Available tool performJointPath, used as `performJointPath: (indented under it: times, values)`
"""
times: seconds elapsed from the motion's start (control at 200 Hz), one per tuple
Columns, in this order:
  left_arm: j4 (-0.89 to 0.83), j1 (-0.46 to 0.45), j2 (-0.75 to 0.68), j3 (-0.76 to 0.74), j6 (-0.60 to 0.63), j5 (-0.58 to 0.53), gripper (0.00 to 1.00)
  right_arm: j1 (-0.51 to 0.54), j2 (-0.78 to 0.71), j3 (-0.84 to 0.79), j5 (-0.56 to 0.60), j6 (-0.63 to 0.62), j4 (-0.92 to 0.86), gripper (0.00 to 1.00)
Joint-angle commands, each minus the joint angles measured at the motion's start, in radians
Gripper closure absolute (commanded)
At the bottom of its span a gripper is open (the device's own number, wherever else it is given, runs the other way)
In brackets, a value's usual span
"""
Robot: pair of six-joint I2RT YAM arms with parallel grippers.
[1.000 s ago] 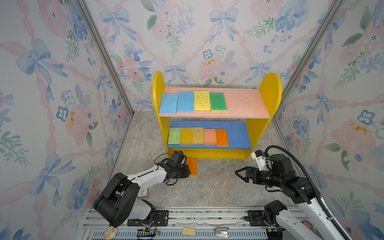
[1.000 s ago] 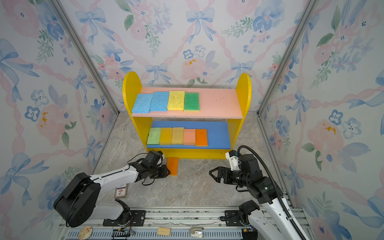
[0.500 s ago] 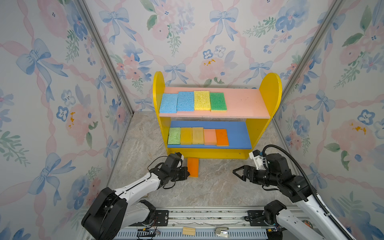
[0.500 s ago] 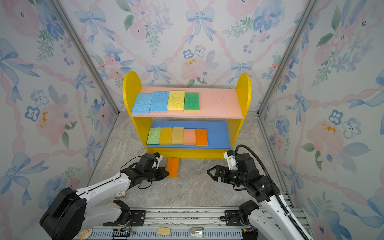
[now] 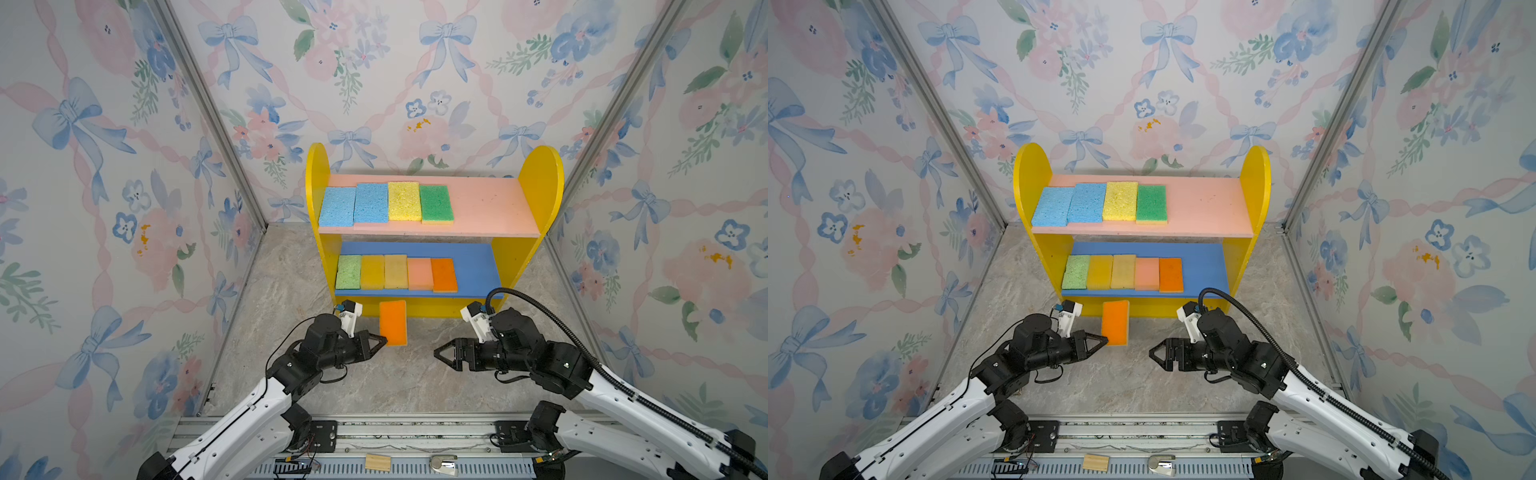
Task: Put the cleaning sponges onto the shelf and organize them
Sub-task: 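Hold the orange sponge toward the right gripper while the right gripper approaches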
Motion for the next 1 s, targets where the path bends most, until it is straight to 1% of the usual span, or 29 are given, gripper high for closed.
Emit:
performJointPath:
  times: [0.0, 0.2, 0.39, 0.45, 0.59, 0.865, 0.995]
  values:
    - [0.023, -0.007, -0.019, 0.012, -0.066, 0.014, 1.0, 0.052, 0.043, 0.049, 0.066, 0.023, 0.105, 0.12]
    - [0.024, -0.013, -0.024, 0.034, -0.068, 0.029, 1.0, 0.111, 0.156, 0.106, 0.085, 0.009, 0.198, 0.27]
    - [0.022, -0.015, -0.049, 0.039, -0.076, 0.037, 1.0, 0.133, 0.263, 0.148, 0.073, 0.009, 0.249, 0.31]
    - [0.022, -0.015, -0.059, 0.036, -0.08, 0.039, 1.0, 0.133, 0.287, 0.157, 0.073, 0.01, 0.257, 0.35]
    - [0.022, -0.014, -0.074, 0.031, -0.083, 0.052, 1.0, 0.133, 0.323, 0.169, 0.082, 0.018, 0.277, 0.38]
    - [0.021, -0.015, -0.086, 0.031, -0.085, 0.056, 1.0, 0.134, 0.388, 0.204, 0.076, 0.023, 0.312, 0.49]
    - [0.021, -0.014, -0.091, 0.028, -0.085, 0.047, 1.0, 0.135, 0.4, 0.211, 0.07, 0.027, 0.323, 0.6]
